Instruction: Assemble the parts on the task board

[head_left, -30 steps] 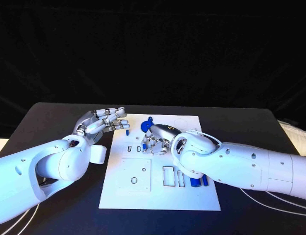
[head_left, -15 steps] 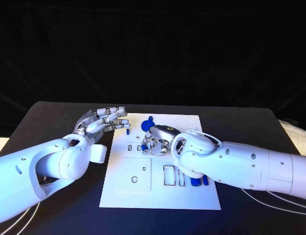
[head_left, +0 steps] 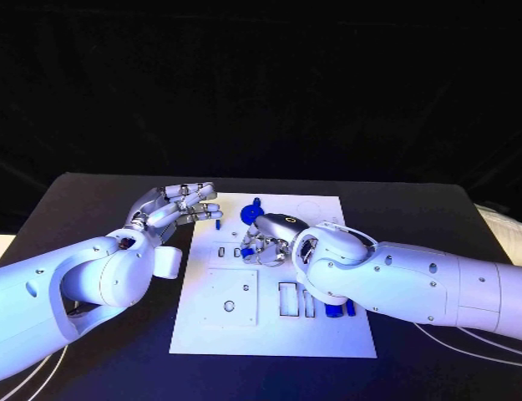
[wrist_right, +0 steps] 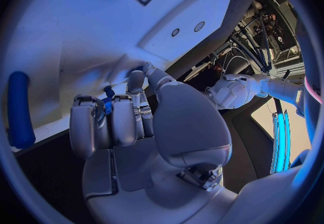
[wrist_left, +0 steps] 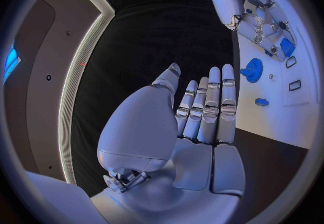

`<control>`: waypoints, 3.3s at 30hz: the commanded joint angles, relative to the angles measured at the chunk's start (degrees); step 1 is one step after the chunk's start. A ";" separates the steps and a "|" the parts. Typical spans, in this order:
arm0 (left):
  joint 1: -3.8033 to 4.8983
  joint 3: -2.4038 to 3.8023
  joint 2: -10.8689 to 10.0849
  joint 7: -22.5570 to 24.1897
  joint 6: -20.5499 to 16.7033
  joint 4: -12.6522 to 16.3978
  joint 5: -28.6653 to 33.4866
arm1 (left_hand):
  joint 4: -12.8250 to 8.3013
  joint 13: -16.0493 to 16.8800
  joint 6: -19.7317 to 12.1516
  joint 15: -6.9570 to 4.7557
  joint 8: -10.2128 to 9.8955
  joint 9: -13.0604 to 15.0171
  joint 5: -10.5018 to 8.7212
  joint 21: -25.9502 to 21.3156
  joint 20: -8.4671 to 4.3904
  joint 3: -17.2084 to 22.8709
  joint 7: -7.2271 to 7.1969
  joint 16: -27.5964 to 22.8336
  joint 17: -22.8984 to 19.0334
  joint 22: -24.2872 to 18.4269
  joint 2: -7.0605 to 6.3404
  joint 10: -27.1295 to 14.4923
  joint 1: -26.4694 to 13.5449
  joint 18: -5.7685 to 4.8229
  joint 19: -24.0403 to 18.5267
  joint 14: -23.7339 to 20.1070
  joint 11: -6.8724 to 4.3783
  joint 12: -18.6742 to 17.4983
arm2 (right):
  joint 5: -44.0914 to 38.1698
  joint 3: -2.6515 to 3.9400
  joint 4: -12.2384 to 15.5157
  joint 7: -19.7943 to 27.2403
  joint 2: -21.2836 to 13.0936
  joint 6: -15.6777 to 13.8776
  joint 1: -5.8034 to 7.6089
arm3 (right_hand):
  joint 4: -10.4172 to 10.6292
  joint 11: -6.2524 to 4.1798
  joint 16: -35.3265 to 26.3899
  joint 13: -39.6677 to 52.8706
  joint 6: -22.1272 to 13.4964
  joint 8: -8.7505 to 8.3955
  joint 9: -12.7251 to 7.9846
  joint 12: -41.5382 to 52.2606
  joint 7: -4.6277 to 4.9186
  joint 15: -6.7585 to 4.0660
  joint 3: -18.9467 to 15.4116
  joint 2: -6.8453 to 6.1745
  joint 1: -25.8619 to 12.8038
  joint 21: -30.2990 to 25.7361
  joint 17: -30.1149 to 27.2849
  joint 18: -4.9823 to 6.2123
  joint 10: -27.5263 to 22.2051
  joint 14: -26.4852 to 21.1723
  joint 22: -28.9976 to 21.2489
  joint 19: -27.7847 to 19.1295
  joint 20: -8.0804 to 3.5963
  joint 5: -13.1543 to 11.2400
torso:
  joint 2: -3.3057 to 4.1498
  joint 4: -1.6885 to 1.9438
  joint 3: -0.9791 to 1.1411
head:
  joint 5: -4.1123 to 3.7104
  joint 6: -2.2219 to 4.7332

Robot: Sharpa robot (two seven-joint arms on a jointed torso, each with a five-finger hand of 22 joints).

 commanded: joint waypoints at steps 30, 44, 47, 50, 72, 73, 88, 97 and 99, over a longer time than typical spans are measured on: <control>0.04 0.04 -0.03 0.06 1.23 0.09 0.09 | -0.32 0.01 0.13 0.10 -0.12 0.01 -0.18 0.07 0.15 -0.01 -0.06 -0.32 0.13 -0.01 0.51 0.07 -0.17 0.51 0.34 0.00 0.10 -0.17 | 0.34 -0.03 1.12 2.52 -0.57 -4.15 -0.13 | -0.31 -0.27 -0.14 -2.00 0.95 0.23 0.01 -2.02 -0.28 -0.04 1.93 -0.66 -0.72 0.15 0.34 -0.01 0.24 2.63 2.18 0.59 -0.12 -0.02 | 0.02 0.05 0.00 | -0.02 0.07; 0.04 0.04 -0.11 0.02 1.25 0.09 0.09 | -0.32 0.01 0.13 0.10 -0.12 0.01 -0.18 0.07 0.15 -0.01 -0.06 -0.32 0.13 -0.01 0.51 0.07 -0.17 0.51 0.34 0.00 0.10 -0.17 | -0.37 -0.03 1.28 1.46 -0.85 -4.20 -0.14 | -0.49 -0.52 -0.14 -1.69 1.97 0.69 0.22 -1.59 -0.60 -0.19 2.96 0.29 -0.23 0.30 0.41 -0.07 0.93 2.68 2.52 0.84 -0.15 0.20 | 0.02 0.02 -0.01 | 0.02 -0.02; 0.04 0.04 -0.13 0.01 1.25 0.09 0.09 | -0.32 0.01 0.13 0.10 -0.12 0.01 -0.18 0.07 0.15 -0.01 -0.06 -0.32 0.13 -0.01 0.51 0.07 -0.17 0.51 0.34 0.00 0.10 -0.17 | -0.50 -0.03 1.27 1.23 -0.90 -4.16 -0.14 | -0.51 -0.56 -0.13 -1.59 2.11 0.75 0.24 -1.48 -0.66 -0.23 3.11 0.40 -0.18 0.31 0.43 -0.07 1.05 2.69 2.53 0.85 -0.17 0.21 | 0.01 0.03 -0.02 | 0.03 -0.04; 0.04 0.04 -0.15 0.01 1.26 0.11 0.09 | -0.32 0.01 0.13 0.10 -0.12 0.01 -0.18 0.07 0.15 -0.01 -0.06 -0.32 0.13 -0.01 0.51 0.07 -0.17 0.51 0.34 0.00 0.10 -0.17 | -0.66 -0.03 1.30 1.01 -1.02 -4.23 -0.14 | -0.54 -0.59 -0.14 -1.60 2.20 0.79 0.26 -1.49 -0.70 -0.25 3.20 0.44 -0.15 0.32 0.43 -0.08 1.09 2.70 2.56 0.87 -0.18 0.23 | 0.04 0.04 -0.02 | 0.07 -0.17; 0.04 0.04 -0.25 0.02 1.19 0.12 0.09 | -0.42 0.01 0.12 0.11 -0.11 0.01 -0.18 0.05 0.15 0.00 -0.08 -0.39 0.19 -0.02 0.54 0.07 -0.21 0.51 0.31 -0.03 0.09 -0.17 | -0.15 -0.03 0.97 1.62 -1.40 -3.67 -0.15 | -0.63 -0.77 -0.49 -4.22 2.70 0.95 0.31 -4.51 -0.89 -0.41 3.89 0.62 -0.21 0.17 0.09 -0.02 0.02 2.62 2.32 0.72 -0.33 0.53 | 0.00 0.03 0.00 | 0.01 -0.34; 0.04 0.04 -0.25 0.02 1.19 0.12 0.09 | -0.42 0.01 0.12 0.11 -0.11 0.01 -0.18 0.05 0.15 0.00 -0.08 -0.39 0.19 -0.02 0.54 0.07 -0.21 0.51 0.31 -0.03 0.09 -0.17 | -0.14 -0.03 0.94 1.62 -1.41 -3.64 -0.15 | -0.63 -0.77 -0.49 -4.22 2.70 0.95 0.31 -4.51 -0.89 -0.41 3.89 0.62 -0.21 0.17 0.09 -0.02 0.02 2.62 2.32 0.72 -0.33 0.53 | 0.01 0.03 0.01 | 0.04 -0.37; 0.04 0.03 -0.21 -0.02 1.21 0.09 0.09 | -0.42 0.01 0.12 0.11 -0.11 0.01 -0.18 0.05 0.15 0.00 -0.08 -0.39 0.19 -0.02 0.54 0.07 -0.21 0.51 0.31 -0.03 0.09 -0.17 | -0.27 -0.03 0.19 1.25 -1.24 -2.12 -0.15 | -0.64 -0.76 -0.46 -4.46 2.66 0.90 0.29 -4.84 -0.87 -0.42 3.98 0.55 -0.28 0.15 0.14 -0.01 -0.04 2.62 2.31 0.71 -0.35 0.48 | 0.03 0.03 -0.01 | -0.02 -0.56; 0.04 0.03 -0.31 -0.14 1.15 0.06 0.09 | -0.42 0.01 0.12 0.11 -0.11 0.01 -0.18 0.05 0.15 0.00 -0.08 -0.39 0.19 -0.02 0.54 0.07 -0.21 0.51 0.31 -0.03 0.09 -0.17 | -0.71 -0.03 0.31 1.46 -1.47 -2.50 -0.15 | -0.71 -0.74 -0.74 -5.71 2.53 0.72 0.22 -6.43 -0.82 -0.40 4.35 0.44 -0.36 0.00 -0.12 0.04 -0.48 2.55 2.07 0.54 -0.37 0.51 | 0.02 0.03 0.02 | 0.07 -0.69; 0.04 0.03 -0.36 -0.27 1.13 0.05 0.09 | -0.42 0.01 0.12 0.11 -0.11 0.01 -0.18 0.05 0.15 0.00 -0.09 -0.39 0.20 -0.02 0.54 0.07 -0.21 0.51 0.31 -0.03 0.09 -0.17 | -0.70 -0.03 0.47 1.82 -1.55 -3.03 -0.17 | -0.79 -0.76 -0.77 -5.85 2.62 0.73 0.23 -6.61 -0.85 -0.42 4.54 0.43 -0.31 0.03 -0.12 0.02 -0.36 2.55 2.13 0.58 -0.38 0.78 | 0.03 0.04 0.02 | 0.09 -0.69</control>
